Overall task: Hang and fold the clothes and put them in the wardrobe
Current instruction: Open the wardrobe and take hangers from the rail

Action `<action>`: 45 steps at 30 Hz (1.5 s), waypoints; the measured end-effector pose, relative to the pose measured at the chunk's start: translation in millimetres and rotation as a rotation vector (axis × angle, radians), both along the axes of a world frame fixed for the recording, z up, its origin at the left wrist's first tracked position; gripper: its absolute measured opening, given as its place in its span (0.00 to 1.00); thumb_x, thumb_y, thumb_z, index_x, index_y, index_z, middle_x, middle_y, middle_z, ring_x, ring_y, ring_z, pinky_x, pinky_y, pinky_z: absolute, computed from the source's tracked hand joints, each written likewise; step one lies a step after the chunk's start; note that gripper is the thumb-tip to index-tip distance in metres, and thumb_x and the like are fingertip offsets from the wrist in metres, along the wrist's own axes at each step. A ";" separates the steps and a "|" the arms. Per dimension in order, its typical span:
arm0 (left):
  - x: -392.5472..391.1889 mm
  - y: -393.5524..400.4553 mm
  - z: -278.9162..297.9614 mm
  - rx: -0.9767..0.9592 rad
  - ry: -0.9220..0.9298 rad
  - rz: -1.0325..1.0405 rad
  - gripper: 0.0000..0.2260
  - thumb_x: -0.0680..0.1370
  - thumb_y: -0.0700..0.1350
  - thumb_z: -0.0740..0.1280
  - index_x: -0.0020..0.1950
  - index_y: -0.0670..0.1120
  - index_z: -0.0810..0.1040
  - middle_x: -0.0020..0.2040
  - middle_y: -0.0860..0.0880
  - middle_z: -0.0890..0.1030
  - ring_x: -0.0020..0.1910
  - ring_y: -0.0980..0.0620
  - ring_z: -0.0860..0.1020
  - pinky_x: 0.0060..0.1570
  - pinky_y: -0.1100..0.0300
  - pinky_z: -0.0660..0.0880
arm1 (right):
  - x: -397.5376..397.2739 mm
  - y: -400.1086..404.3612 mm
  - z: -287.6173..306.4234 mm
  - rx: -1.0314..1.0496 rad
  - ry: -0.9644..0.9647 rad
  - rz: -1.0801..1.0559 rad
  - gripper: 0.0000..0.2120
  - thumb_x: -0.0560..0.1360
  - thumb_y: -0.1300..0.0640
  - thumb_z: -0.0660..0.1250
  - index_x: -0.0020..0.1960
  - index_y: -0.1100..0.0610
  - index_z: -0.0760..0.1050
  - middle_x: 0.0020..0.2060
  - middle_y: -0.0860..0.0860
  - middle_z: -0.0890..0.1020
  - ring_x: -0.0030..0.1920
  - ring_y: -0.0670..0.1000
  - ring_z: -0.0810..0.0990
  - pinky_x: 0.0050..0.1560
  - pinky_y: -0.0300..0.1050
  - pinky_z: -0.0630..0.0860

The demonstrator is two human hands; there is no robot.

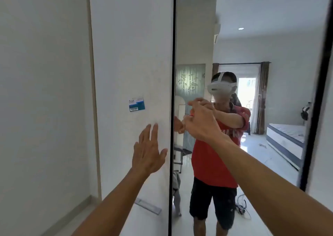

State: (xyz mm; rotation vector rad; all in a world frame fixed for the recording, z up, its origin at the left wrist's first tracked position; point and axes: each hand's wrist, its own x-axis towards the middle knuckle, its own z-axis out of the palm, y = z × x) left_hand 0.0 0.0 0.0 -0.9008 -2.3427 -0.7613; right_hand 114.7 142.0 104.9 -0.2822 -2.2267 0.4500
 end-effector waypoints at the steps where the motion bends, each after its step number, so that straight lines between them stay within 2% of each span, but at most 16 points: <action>1: -8.2 5.3 -0.2 0.007 -0.003 -0.010 0.42 0.78 0.60 0.65 0.81 0.53 0.40 0.82 0.49 0.45 0.80 0.46 0.50 0.73 0.40 0.63 | -8.9 0.0 1.5 -0.010 -0.002 0.020 0.26 0.77 0.53 0.65 0.74 0.52 0.65 0.60 0.54 0.79 0.58 0.54 0.80 0.58 0.57 0.79; 4: -37.6 22.9 1.7 0.031 0.019 -0.002 0.45 0.75 0.63 0.67 0.80 0.54 0.39 0.81 0.50 0.43 0.80 0.46 0.48 0.71 0.40 0.66 | -35.3 0.6 12.2 0.021 -0.017 0.035 0.27 0.78 0.53 0.65 0.76 0.52 0.64 0.60 0.54 0.80 0.58 0.54 0.80 0.58 0.56 0.79; 8: -68.5 40.5 -4.7 0.046 0.059 -0.019 0.52 0.70 0.68 0.68 0.79 0.55 0.37 0.81 0.51 0.38 0.80 0.47 0.42 0.71 0.38 0.65 | -72.5 4.4 17.3 0.005 -0.002 0.063 0.28 0.78 0.56 0.65 0.77 0.55 0.62 0.44 0.49 0.82 0.41 0.46 0.81 0.46 0.45 0.79; 11: -78.0 47.5 -8.6 0.076 0.088 -0.029 0.53 0.68 0.69 0.68 0.79 0.55 0.37 0.81 0.52 0.38 0.80 0.47 0.43 0.71 0.39 0.66 | -96.2 2.3 13.5 -0.014 -0.027 0.093 0.28 0.79 0.57 0.65 0.77 0.57 0.60 0.42 0.48 0.81 0.38 0.41 0.78 0.42 0.41 0.74; 15: -82.5 48.4 -15.6 0.083 0.098 -0.044 0.55 0.66 0.72 0.66 0.79 0.56 0.35 0.80 0.52 0.37 0.80 0.48 0.41 0.72 0.40 0.64 | -115.8 -1.9 6.6 -0.064 0.009 0.088 0.20 0.79 0.59 0.64 0.70 0.58 0.64 0.41 0.48 0.78 0.40 0.45 0.78 0.44 0.48 0.78; 18: -80.5 46.9 -18.8 0.087 0.096 -0.035 0.56 0.65 0.73 0.67 0.79 0.56 0.34 0.80 0.53 0.35 0.80 0.48 0.39 0.73 0.42 0.60 | -117.8 0.0 7.7 -0.135 0.021 0.112 0.18 0.80 0.58 0.64 0.68 0.57 0.66 0.44 0.51 0.80 0.45 0.51 0.82 0.51 0.54 0.80; 22: -71.6 36.2 -26.3 0.131 0.099 -0.065 0.56 0.67 0.70 0.69 0.80 0.55 0.35 0.80 0.53 0.35 0.80 0.48 0.39 0.73 0.50 0.52 | -110.4 -5.3 6.6 -0.173 0.064 0.214 0.15 0.80 0.54 0.64 0.66 0.54 0.68 0.44 0.50 0.83 0.44 0.50 0.83 0.51 0.55 0.81; 25: -64.3 17.1 -30.7 0.187 0.107 -0.075 0.54 0.68 0.69 0.71 0.81 0.52 0.41 0.81 0.52 0.40 0.80 0.49 0.43 0.75 0.50 0.50 | -101.4 -21.2 3.3 -0.183 0.109 0.307 0.16 0.80 0.53 0.65 0.66 0.54 0.69 0.45 0.49 0.83 0.45 0.48 0.82 0.51 0.50 0.80; 28: -49.8 -10.7 -36.5 0.201 0.080 -0.059 0.52 0.69 0.65 0.71 0.81 0.51 0.42 0.82 0.53 0.43 0.80 0.53 0.45 0.76 0.53 0.51 | -92.8 -43.6 0.8 -0.184 0.156 0.416 0.14 0.79 0.53 0.67 0.62 0.53 0.70 0.41 0.47 0.82 0.40 0.44 0.81 0.45 0.42 0.77; 32: -31.2 -58.8 -34.2 0.187 0.057 -0.100 0.50 0.70 0.54 0.71 0.81 0.47 0.40 0.82 0.51 0.44 0.80 0.53 0.45 0.76 0.43 0.58 | -85.9 -80.9 -0.3 -0.140 0.216 0.563 0.14 0.78 0.54 0.70 0.59 0.54 0.70 0.41 0.43 0.82 0.35 0.37 0.79 0.35 0.25 0.71; 35: -21.7 -97.3 -30.4 0.230 0.054 -0.143 0.49 0.71 0.45 0.74 0.81 0.44 0.43 0.82 0.51 0.48 0.80 0.50 0.51 0.72 0.39 0.65 | -87.5 -114.1 -3.3 -0.084 0.190 0.673 0.20 0.78 0.50 0.69 0.65 0.53 0.67 0.49 0.47 0.83 0.43 0.42 0.82 0.42 0.29 0.77; 37: -15.5 -123.4 -28.1 0.261 0.083 -0.182 0.45 0.72 0.43 0.73 0.81 0.43 0.47 0.81 0.51 0.51 0.80 0.51 0.55 0.71 0.40 0.67 | -94.1 -139.5 -7.9 -0.056 0.144 0.756 0.29 0.79 0.46 0.67 0.75 0.50 0.60 0.64 0.51 0.77 0.60 0.49 0.79 0.59 0.46 0.79; 39: -9.4 -150.3 -25.6 0.284 0.073 -0.187 0.43 0.73 0.46 0.70 0.81 0.46 0.48 0.81 0.53 0.55 0.79 0.52 0.58 0.70 0.42 0.69 | -103.9 -168.3 -13.1 -0.053 0.079 0.824 0.37 0.79 0.45 0.66 0.80 0.48 0.50 0.76 0.51 0.65 0.73 0.54 0.68 0.69 0.55 0.69; 41: -7.8 -180.0 -24.6 0.265 0.027 -0.135 0.43 0.73 0.49 0.68 0.81 0.48 0.48 0.80 0.51 0.58 0.77 0.49 0.63 0.66 0.41 0.73 | -117.4 -198.4 -19.4 -0.024 0.071 0.894 0.43 0.79 0.43 0.65 0.81 0.46 0.39 0.81 0.48 0.52 0.79 0.55 0.56 0.74 0.60 0.60; 43: -10.0 -210.5 -25.0 0.221 -0.012 -0.077 0.43 0.71 0.49 0.66 0.81 0.47 0.47 0.78 0.46 0.64 0.72 0.46 0.70 0.63 0.45 0.76 | -133.7 -227.4 -25.9 0.011 0.072 0.921 0.46 0.79 0.39 0.63 0.80 0.44 0.31 0.81 0.47 0.40 0.81 0.53 0.45 0.75 0.60 0.49; 45: -14.3 -243.3 -22.7 0.181 -0.066 -0.009 0.43 0.72 0.48 0.67 0.81 0.47 0.47 0.72 0.46 0.72 0.60 0.50 0.79 0.55 0.57 0.79 | -149.8 -258.4 -29.3 0.016 0.064 0.925 0.46 0.79 0.37 0.61 0.78 0.43 0.28 0.80 0.48 0.35 0.80 0.53 0.39 0.73 0.54 0.43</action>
